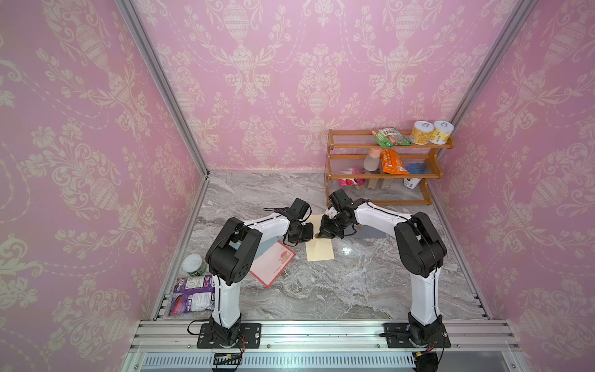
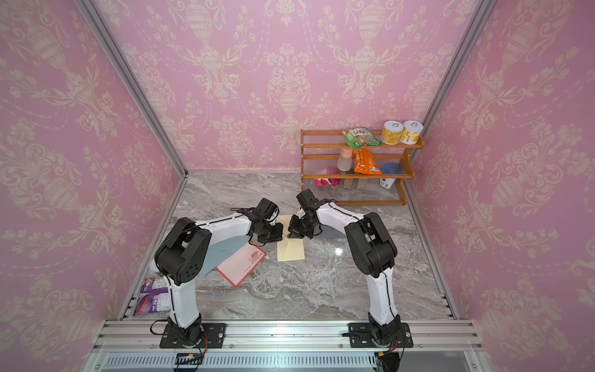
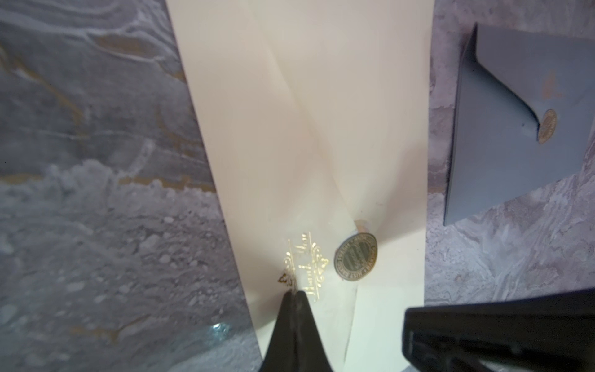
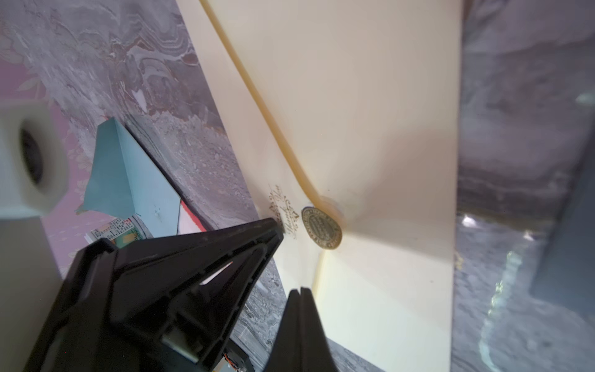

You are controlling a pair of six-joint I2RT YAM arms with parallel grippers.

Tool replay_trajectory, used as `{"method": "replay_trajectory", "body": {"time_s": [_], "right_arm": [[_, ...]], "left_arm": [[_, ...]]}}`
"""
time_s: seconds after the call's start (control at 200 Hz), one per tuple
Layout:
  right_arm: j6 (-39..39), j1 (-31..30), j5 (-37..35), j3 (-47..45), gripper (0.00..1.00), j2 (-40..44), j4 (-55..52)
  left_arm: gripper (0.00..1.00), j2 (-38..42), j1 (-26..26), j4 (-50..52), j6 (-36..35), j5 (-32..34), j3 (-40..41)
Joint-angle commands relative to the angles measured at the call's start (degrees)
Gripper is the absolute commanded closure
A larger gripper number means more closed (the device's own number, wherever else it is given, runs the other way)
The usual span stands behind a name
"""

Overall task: Fold the letter paper in half and place it into the envelope
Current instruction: Fold the envelope flap on the envelope.

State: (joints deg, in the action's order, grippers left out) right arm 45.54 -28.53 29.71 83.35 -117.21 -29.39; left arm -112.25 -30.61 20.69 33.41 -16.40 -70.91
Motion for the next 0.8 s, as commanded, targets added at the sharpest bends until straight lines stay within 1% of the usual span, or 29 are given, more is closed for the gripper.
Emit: {"method": "replay_trajectory", "body": {"time_s": [0.0,0.255,0.44,0.55,0.69,0.795], "right_arm": [[1.05,-0.10,2.54,3.29,1.00,-3.13,0.72],[-2.22,-0.04,-1.00,7.73,1.00,-8.45,-6.04],[-4.31,-0.11,-7.11,9.56,1.00,-10.03,-12.51],[-4.40,0.03,-9.68,9.83,1.00,-10.37,-14.86],[-3.28,0.13,-9.23,8.35,1.00,-10.13,-13.91],[-1.92,0.36,-8.61,7.12,1.00,-9.64,-12.62]], "left_arm": [[1.00,-2.80,-0.68,7.78,-1.55,2.43,0.92],[1.00,-2.84,-0.71,8.56,-0.45,3.08,-0.50],[1.00,-2.25,-0.80,8.92,1.10,2.75,-1.78],[1.00,-1.64,-1.93,9.14,0.77,1.97,-4.03],[1.00,-2.03,-3.20,8.13,1.43,0.20,-6.56],[1.00,-3.63,-3.37,7.15,2.83,-0.46,-6.66]]}}
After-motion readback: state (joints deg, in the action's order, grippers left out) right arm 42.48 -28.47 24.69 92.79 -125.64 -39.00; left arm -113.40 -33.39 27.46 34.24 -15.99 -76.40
